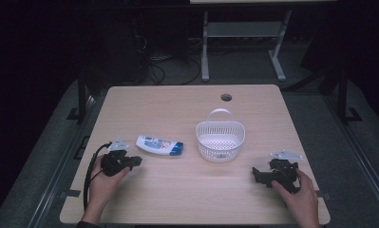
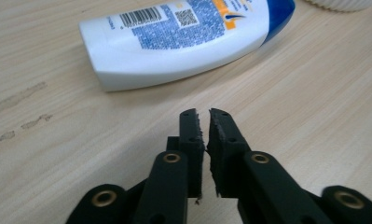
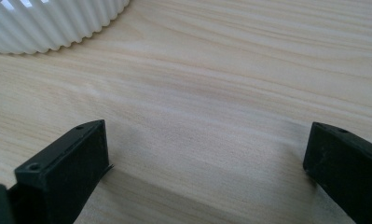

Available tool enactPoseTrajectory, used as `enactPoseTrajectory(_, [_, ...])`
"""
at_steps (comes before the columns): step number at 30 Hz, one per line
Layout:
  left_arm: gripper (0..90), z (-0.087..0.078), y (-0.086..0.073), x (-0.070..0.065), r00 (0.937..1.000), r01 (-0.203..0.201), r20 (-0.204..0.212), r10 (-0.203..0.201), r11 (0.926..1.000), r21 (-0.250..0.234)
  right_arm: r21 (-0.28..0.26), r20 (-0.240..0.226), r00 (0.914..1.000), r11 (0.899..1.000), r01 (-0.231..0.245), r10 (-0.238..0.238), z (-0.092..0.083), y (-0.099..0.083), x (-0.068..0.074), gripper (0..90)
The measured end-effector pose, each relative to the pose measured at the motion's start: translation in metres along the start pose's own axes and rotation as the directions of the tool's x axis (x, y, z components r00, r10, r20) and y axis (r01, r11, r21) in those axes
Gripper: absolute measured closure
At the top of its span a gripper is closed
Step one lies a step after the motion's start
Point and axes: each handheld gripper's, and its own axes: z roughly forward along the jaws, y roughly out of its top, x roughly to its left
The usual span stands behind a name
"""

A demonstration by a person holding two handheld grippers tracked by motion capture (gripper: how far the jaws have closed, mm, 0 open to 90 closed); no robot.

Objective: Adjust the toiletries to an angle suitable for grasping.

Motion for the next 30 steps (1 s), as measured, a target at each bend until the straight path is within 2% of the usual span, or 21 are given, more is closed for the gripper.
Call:
enactPoseTrajectory(2, [89.4, -0.002, 0.002, 0.001, 0.9999, 0.008, 0.012, -0.008, 1.0000, 0.002, 0.000, -0.001, 1.0000, 1.000, 0.000, 0.000, 0.000, 0.000, 0.000, 0.0])
enactPoseTrajectory(12, [89.8, -0.002, 0.017, 0.006, 0.9993, -0.007, 0.038, 0.006, 0.9997, 0.023, 0.000, -0.001, 1.0000, 1.000, 0.001, -0.001, 0.000, 0.000, 0.000, 0.0])
enactPoseTrajectory(15, [89.8, -0.002, 0.022, 0.008, 0.9983, 0.000, 0.059, -0.001, 0.9999, 0.017, 0.000, -0.001, 1.0000, 1.000, 0.001, -0.001, 0.000, 0.000, 0.000, 0.0])
enactPoseTrajectory(20, [89.8, -0.004, 0.031, 0.013, 0.9978, 0.006, 0.065, -0.006, 1.0000, -0.002, 0.000, -0.001, 1.0000, 1.000, 0.001, -0.001, 0.000, 0.000, 0.000, 0.0])
enactPoseTrajectory(24, [89.7, -0.005, 0.040, 0.017, 0.9983, -0.018, 0.056, 0.018, 0.9998, -0.004, 0.000, -0.001, 1.0000, 1.000, 0.001, -0.001, 0.000, 0.000, 0.000, 0.0])
enactPoseTrajectory(30, [89.7, -0.003, 0.049, 0.023, 0.9980, -0.027, 0.057, 0.027, 0.9996, -0.005, 0.000, -0.001, 1.0000, 1.000, 0.001, -0.001, 0.000, 0.000, 0.000, 0.0])
